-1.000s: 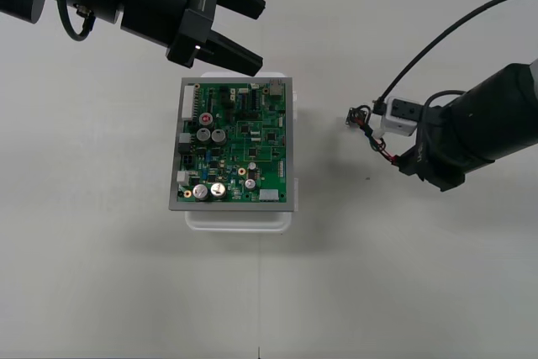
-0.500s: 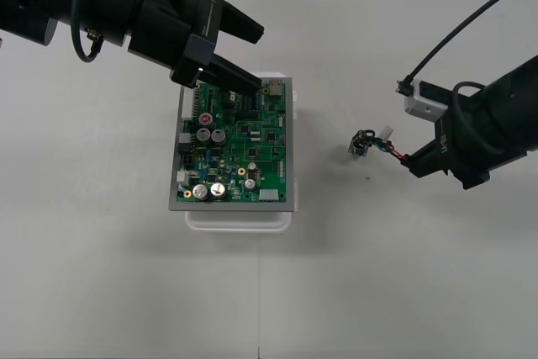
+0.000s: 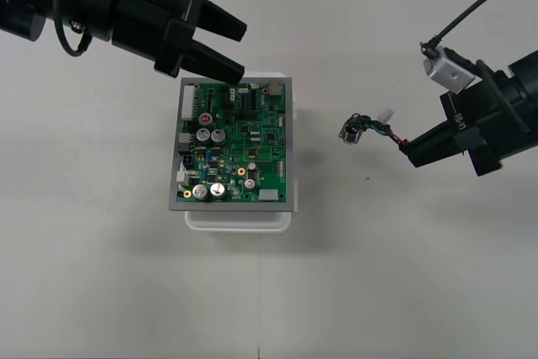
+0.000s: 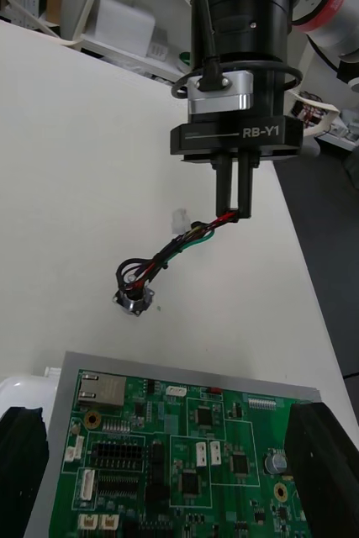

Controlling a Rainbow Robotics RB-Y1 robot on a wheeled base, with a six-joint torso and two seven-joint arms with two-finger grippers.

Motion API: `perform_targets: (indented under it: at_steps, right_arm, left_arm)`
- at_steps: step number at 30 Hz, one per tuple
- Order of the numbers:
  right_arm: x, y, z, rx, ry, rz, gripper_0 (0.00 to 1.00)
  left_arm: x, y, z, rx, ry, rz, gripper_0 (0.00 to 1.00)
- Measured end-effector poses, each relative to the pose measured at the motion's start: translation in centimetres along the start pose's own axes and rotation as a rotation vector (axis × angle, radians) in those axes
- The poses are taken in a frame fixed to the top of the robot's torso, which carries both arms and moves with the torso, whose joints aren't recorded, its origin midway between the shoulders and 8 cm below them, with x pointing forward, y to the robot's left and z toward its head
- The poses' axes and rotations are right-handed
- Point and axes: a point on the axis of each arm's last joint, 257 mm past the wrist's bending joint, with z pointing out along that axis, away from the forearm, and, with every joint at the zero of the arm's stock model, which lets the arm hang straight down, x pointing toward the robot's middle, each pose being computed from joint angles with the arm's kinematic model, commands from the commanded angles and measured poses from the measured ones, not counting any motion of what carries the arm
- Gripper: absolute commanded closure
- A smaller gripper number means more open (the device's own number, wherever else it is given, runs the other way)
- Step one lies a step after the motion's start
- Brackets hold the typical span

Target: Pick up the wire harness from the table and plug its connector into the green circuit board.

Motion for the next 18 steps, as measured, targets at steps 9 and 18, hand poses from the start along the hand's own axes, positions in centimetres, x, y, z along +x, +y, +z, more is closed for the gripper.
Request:
perform_targets:
  at_steps: [9,18]
  right_arm:
    - [-2.6,3.4,-1.0,-0.153,-0.113,0.095,1.00]
    - [-5.8,7.3,-2.6,-0.347,-0.207,0.287,1.00]
  left_arm:
    - [1.3,1.5,-3.4,-0.013,-0.039,0.056,0.17]
    - [2.0,2.8,-6.3,-0.033,-0.103,0.081,0.17]
